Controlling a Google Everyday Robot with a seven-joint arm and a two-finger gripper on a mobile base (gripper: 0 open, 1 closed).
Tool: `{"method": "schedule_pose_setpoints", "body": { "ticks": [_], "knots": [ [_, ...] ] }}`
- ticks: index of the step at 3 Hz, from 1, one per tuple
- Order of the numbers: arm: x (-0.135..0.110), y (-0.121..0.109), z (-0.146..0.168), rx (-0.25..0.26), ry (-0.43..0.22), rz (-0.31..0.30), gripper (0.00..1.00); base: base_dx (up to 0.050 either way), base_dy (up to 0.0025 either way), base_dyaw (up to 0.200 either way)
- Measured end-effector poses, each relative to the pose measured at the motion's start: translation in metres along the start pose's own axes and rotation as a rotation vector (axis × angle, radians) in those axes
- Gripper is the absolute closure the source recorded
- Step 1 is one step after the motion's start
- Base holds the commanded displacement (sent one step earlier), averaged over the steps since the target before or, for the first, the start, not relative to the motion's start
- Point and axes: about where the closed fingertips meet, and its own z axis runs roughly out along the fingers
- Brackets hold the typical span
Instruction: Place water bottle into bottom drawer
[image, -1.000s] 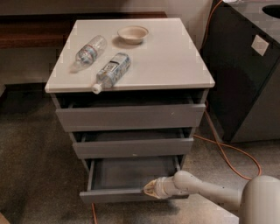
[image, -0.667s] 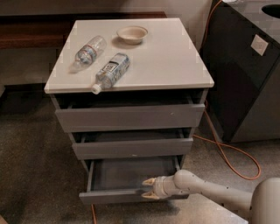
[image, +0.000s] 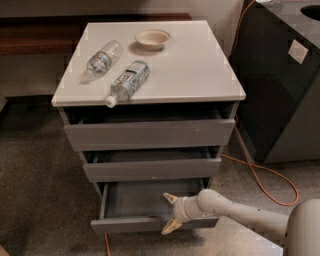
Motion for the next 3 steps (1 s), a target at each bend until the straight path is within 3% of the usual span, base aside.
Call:
{"method": "schedule_pose_setpoints", "body": {
  "ticks": [1, 3],
  "knots": [
    [0.007, -0.019, 0.01, -0.009, 0.005, 0.021, 0.46, 0.0, 0.0, 0.0],
    [0.026, -0.047, 0.027, 0.005, 0.012, 0.077, 0.93, 0.0, 0.0, 0.0]
  ]
}}
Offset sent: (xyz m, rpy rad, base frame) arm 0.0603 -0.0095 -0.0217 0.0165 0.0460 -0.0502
